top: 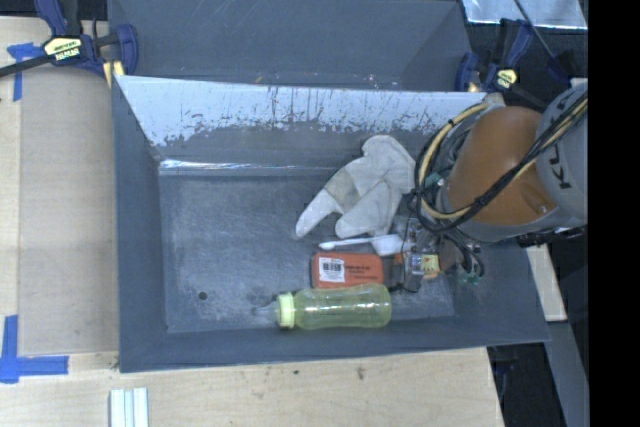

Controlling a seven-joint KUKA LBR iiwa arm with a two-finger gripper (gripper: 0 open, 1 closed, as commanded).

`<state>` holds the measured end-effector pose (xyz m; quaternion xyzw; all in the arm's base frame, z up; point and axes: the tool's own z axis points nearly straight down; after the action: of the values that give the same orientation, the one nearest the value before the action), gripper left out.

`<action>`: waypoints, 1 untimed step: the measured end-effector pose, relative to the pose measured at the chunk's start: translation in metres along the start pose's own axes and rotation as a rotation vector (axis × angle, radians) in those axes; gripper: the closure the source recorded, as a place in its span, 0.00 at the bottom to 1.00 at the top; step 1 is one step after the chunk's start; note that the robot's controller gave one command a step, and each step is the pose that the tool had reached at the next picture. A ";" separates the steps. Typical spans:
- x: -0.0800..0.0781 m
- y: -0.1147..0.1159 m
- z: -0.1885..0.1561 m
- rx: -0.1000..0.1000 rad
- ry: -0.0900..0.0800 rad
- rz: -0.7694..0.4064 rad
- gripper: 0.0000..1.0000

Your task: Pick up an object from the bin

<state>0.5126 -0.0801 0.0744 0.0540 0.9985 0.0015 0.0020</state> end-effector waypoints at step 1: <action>0.000 0.000 0.000 0.000 0.000 0.000 1.00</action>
Offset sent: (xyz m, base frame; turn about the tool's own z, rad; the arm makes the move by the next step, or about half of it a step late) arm -0.0106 -0.0035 0.0944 0.0233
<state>0.5126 -0.0801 0.0744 0.0539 0.9985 0.0014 0.0020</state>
